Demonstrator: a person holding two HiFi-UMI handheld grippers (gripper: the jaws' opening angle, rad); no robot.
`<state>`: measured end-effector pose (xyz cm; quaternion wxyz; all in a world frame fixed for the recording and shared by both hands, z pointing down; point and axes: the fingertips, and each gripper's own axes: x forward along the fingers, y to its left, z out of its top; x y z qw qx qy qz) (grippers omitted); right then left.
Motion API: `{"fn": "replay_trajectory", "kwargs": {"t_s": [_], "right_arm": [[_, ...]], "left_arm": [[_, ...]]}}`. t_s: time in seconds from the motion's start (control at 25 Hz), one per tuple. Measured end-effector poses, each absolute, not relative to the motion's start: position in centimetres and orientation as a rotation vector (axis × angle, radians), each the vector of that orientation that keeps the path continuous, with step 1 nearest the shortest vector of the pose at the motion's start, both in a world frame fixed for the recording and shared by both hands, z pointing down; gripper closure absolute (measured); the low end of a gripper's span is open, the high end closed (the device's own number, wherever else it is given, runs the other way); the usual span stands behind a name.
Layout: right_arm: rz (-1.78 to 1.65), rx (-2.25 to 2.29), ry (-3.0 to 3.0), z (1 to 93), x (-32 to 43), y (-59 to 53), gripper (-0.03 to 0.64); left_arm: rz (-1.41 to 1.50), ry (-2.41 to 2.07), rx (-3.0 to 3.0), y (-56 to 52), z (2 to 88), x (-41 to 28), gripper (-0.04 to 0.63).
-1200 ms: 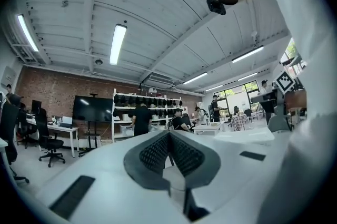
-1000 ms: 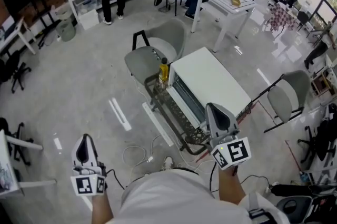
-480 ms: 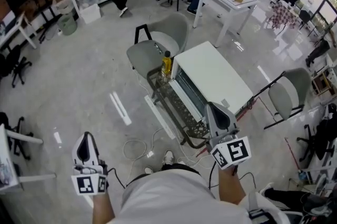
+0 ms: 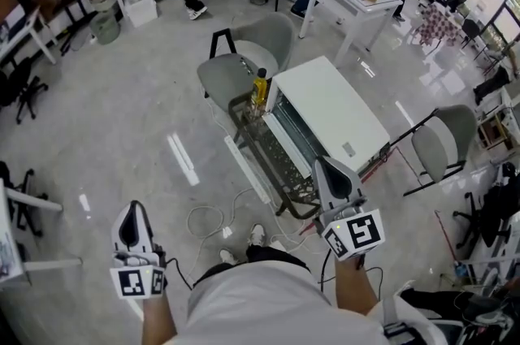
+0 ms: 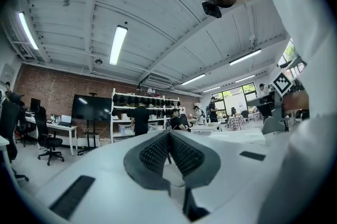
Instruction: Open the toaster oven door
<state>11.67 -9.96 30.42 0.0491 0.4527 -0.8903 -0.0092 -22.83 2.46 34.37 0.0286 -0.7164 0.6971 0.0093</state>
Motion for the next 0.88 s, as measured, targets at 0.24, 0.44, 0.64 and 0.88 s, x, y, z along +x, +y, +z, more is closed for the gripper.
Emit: {"fn": "replay_trajectory", "kwargs": {"t_s": [0.24,0.44,0.64,0.88], "right_arm": [[-0.097,1.326,-2.689,30.6,10.8,-8.3,0.595],[-0.125,1.320,-2.706,29.9,10.4,-7.1,0.595],[-0.126,1.327,-2.706,29.8,10.3,-6.3,0.595],[-0.108,1.344,-2.692,30.5,10.2,-4.9,0.595]], "left_arm": [[0.023,2.171,-2.221,3.8,35.3,-23.2,0.578],[0.020,2.177,-2.225,5.1,35.3,-23.0,0.578],[0.020,2.164,-2.235,5.8,35.2,-22.9,0.578],[0.025,2.160,-2.258,6.7,35.7,-23.3,0.578]]}}
